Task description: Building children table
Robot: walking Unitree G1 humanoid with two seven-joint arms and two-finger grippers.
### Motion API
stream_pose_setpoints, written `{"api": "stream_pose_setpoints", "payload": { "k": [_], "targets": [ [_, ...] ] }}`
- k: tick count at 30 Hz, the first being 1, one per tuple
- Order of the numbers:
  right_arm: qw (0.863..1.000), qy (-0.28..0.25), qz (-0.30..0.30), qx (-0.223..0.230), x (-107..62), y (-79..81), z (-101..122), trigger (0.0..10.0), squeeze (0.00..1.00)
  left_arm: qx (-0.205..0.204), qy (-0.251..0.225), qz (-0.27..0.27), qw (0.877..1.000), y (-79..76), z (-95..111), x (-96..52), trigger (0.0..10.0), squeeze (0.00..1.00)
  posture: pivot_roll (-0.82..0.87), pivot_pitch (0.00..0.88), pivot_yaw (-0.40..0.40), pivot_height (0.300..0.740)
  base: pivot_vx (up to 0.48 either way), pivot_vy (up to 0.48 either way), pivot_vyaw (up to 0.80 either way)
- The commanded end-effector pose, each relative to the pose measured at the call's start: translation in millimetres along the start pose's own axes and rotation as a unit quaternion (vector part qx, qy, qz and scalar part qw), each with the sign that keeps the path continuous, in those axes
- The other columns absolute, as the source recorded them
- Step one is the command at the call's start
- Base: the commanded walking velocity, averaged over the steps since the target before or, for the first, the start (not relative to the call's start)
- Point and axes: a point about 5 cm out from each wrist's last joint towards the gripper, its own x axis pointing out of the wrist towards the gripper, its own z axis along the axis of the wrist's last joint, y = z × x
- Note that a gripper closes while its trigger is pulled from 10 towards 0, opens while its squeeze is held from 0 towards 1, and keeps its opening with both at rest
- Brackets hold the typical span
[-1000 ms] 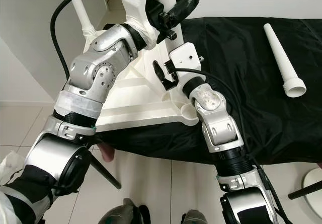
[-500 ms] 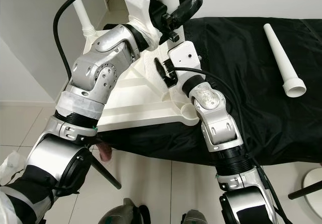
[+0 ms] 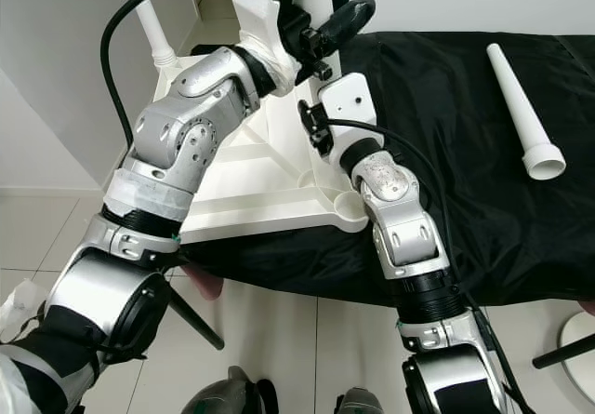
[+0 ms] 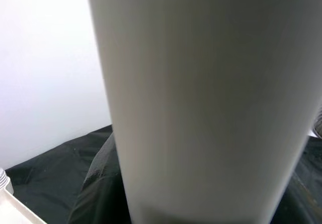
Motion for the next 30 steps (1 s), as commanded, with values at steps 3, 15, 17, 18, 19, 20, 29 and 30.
{"api": "stream_pose_setpoints", "payload": {
  "k": [3, 15, 17, 18, 19, 20, 29, 30],
  "targets": [
    [0.999, 0.032, -0.012, 0.019, 4.5, 4.5, -9, 10.0, 0.0, -0.004, -0.031, -0.02, 0.999, -8.6, 13, -0.1, 10.0, 1.0, -0.03, 0.0, 0.125, 0.74, 0.0, 0.0, 0.0],
    [0.993, 0.055, -0.081, 0.066, 3.2, -5.9, -18, 10.0, 0.0, -0.096, -0.059, 0.001, 0.994, 2.5, 24, -6.8, 10.0, 0.0, -0.03, 0.0, 0.124, 0.74, 0.0, 0.0, 0.0],
    [0.99, 0.064, -0.099, 0.075, 1.2, -10.6, -22, 10.0, 0.0, -0.121, -0.072, 0.011, 0.99, 7.1, 28, -11.0, 10.0, 0.0, -0.02, 0.0, 0.122, 0.74, 0.0, 0.0, 0.0],
    [0.989, 0.067, -0.106, 0.077, 0.5, -12.3, -23, 10.0, 0.0, -0.131, -0.076, 0.013, 0.988, 8.3, 30, -12.4, 10.0, 0.0, -0.02, 0.0, 0.122, 0.74, 0.0, 0.0, 0.0],
    [0.989, 0.067, -0.106, 0.077, 0.5, -12.3, -23, 10.0, 0.0, -0.131, -0.076, 0.013, 0.988, 8.3, 30, -12.4, 10.0, 0.0, -0.02, 0.0, 0.122, 0.74, 0.0, 0.0, 0.0],
    [0.988, 0.07, -0.111, 0.08, -0.1, -13.9, -25, 10.0, 0.0, -0.131, -0.079, 0.013, 0.988, 8.6, 30, -13.7, 10.0, 0.0, -0.02, 0.0, 0.12, 0.74, 0.0, 0.0, 0.0],
    [0.982, 0.075, -0.139, 0.105, -3.1, -22.7, -28, 10.0, 0.0, -0.111, -0.066, 0.028, 0.991, 10.4, 23, -17.5, 10.0, 0.0, -0.02, 0.001, 0.114, 0.74, 0.0, 0.0, 0.0],
    [0.98, 0.076, -0.146, 0.113, -4.5, -25.3, -29, 10.0, 0.0, -0.105, -0.06, 0.034, 0.992, 11.2, 21, -18.9, 10.0, 0.0, -0.02, 0.001, 0.114, 0.74, 0.0, 0.0, 0.0]
  ]
}}
